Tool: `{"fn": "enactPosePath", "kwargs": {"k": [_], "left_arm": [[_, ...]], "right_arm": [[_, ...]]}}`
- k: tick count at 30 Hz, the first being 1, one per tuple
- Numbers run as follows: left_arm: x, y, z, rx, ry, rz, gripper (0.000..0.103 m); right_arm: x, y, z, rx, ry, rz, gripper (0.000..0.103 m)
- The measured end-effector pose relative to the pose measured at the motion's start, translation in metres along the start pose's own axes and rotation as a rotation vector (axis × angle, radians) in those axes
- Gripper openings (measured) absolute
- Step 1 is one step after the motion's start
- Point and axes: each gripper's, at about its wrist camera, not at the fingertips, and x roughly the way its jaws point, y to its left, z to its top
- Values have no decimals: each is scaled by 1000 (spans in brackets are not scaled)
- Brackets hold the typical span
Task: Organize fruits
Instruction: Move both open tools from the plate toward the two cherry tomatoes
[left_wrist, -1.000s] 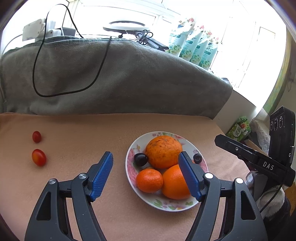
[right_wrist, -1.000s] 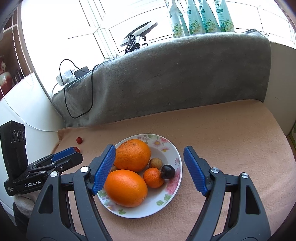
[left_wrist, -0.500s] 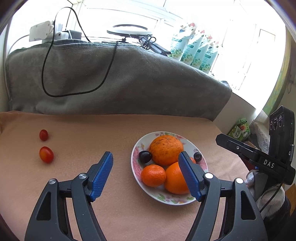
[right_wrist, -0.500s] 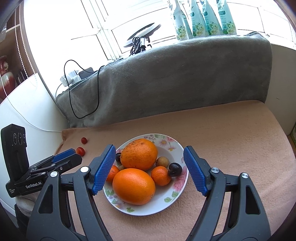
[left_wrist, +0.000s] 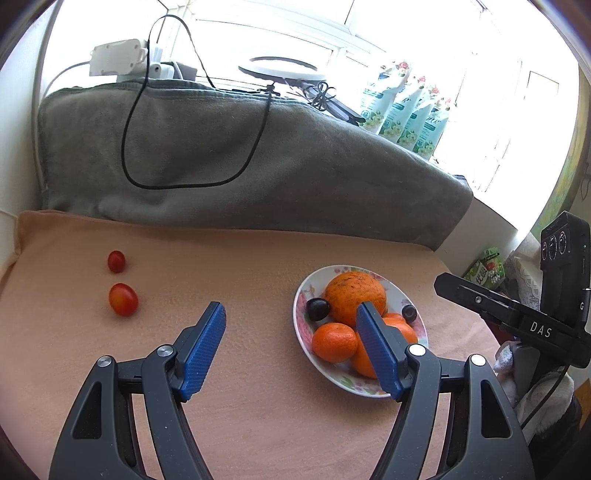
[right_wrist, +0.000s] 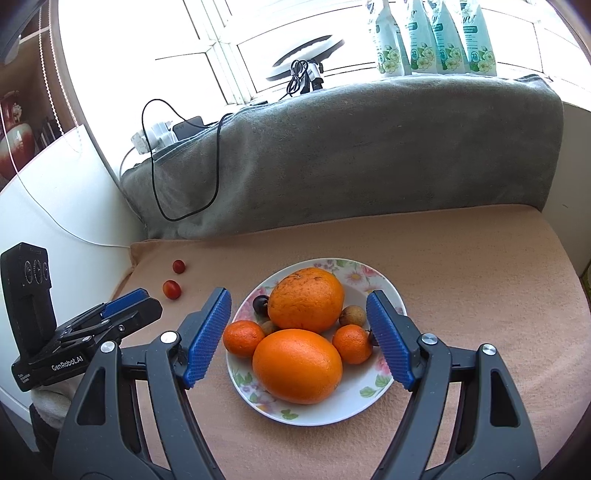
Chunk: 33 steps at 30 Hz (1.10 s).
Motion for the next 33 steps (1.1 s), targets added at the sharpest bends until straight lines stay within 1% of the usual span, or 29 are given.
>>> {"fn": "enactPosePath", "kwargs": {"k": [7, 18, 27, 30, 33], "left_arm": [[-9, 22, -3, -34, -15, 31, 73], [-21, 72, -11, -122, -29, 97, 73], [-17, 101, -13, -165, -28, 111, 73], [-13, 109, -13, -175, -23, 108, 72], [-8, 116, -14, -188, -13, 101, 69]], "right_arm": [[12, 24, 5, -20, 8, 53, 78], [45, 70, 19, -77, 46, 137, 78], [93, 117, 34, -122, 118, 222, 78], [112, 133, 38, -143, 150, 245, 75], [134, 148, 40, -148, 191, 268, 71]]}}
